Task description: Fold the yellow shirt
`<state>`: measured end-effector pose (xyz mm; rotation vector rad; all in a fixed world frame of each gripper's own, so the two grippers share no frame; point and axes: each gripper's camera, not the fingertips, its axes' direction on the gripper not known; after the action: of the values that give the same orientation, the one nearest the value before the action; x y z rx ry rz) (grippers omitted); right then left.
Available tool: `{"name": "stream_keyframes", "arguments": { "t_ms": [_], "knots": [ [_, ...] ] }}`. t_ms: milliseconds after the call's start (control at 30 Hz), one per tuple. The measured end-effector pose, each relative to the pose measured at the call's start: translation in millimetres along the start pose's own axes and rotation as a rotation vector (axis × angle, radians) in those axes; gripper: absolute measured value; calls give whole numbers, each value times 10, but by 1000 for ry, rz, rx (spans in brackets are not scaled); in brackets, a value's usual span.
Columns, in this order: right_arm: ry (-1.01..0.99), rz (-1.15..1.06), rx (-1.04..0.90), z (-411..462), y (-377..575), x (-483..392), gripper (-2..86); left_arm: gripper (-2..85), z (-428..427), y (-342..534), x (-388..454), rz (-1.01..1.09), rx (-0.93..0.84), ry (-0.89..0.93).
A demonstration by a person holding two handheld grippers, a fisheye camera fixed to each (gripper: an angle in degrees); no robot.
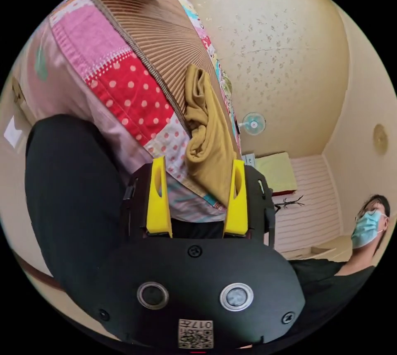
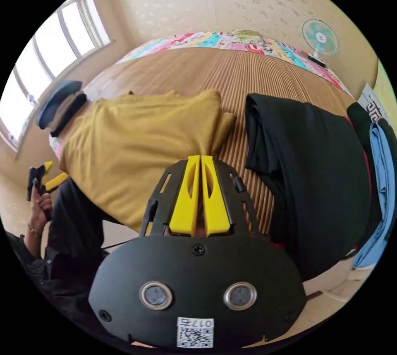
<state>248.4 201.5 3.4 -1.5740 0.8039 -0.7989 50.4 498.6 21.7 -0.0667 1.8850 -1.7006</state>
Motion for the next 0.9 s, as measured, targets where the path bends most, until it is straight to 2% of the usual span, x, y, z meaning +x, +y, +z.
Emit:
{"name": "stream_keyframes", "arguments": {
  "t_ms": [67, 200, 267, 333, 467, 600, 733, 800, 900],
  "knots": [
    [41, -31, 155, 47, 281, -38, 6, 212, 43, 23, 10, -2, 38, -30],
    [44, -28, 166, 61, 375, -37, 3, 190, 140, 11, 153, 59, 7, -155],
    [-23, 9, 172, 74, 414, 84, 3, 117, 99, 37, 258, 105, 24, -173],
    [-31, 15, 176, 80, 452, 109, 3, 79, 42, 71, 314, 124, 60, -157],
    [-18, 45, 215, 107, 575, 107, 4, 83, 222, 74, 247, 96, -32, -287],
    [-90, 82, 236, 134, 653, 255, 4, 69, 173, 266, 301, 119, 36, -271],
    [-102, 75, 228, 154, 672, 317, 3, 60, 127, 447, 694, 251, 121, -254],
    [-90, 89, 254, 183, 721, 316, 3, 58, 277, 520, 1073, 410, 132, -308],
    [-20, 89, 302, 203, 810, 241, 3, 55, 791, 636, 1762, 662, 57, -348]
  ]
}}
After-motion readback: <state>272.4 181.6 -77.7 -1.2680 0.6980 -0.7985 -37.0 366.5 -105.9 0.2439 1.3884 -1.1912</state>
